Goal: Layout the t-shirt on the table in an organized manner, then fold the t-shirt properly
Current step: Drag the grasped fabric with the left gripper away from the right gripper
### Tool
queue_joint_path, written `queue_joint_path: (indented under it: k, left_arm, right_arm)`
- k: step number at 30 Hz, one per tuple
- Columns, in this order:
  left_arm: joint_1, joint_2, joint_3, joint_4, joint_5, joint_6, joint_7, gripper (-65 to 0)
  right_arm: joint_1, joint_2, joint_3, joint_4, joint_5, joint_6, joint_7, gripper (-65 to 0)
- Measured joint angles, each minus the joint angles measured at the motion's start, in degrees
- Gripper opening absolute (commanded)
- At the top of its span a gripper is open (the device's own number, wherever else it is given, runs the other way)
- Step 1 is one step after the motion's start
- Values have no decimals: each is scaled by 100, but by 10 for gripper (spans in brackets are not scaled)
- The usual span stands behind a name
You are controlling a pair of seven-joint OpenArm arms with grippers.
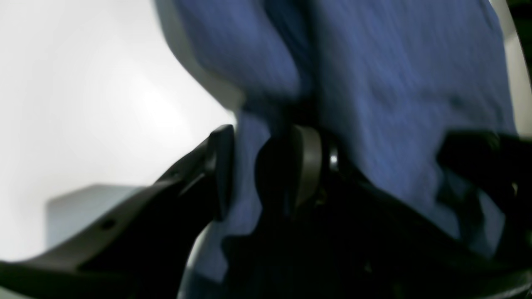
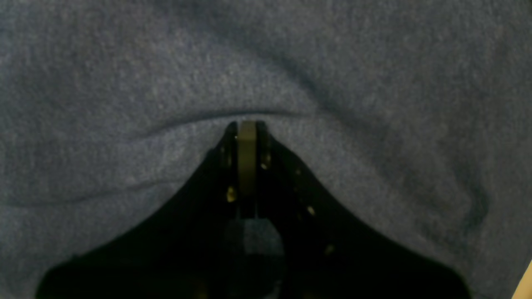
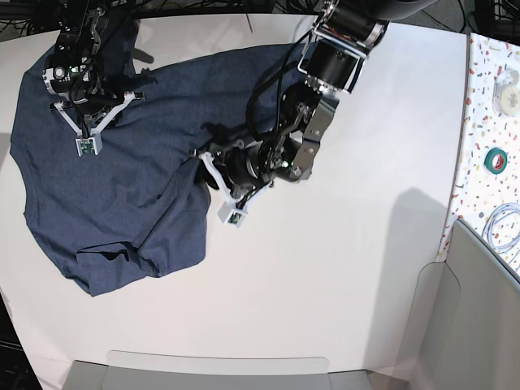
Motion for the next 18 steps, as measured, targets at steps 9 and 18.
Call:
queue_joint_path:
  k: [9, 18]
  left_arm:
    - [-415, 120, -37, -1161, -216, -195, -1012, -430]
    - [-415, 216, -26, -1165, -186, -125, -1043, -483]
  right_arm:
    - [7, -2, 0, -13, 0, 0, 13, -650]
    - [17, -2, 0, -13, 2, 0, 2, -650]
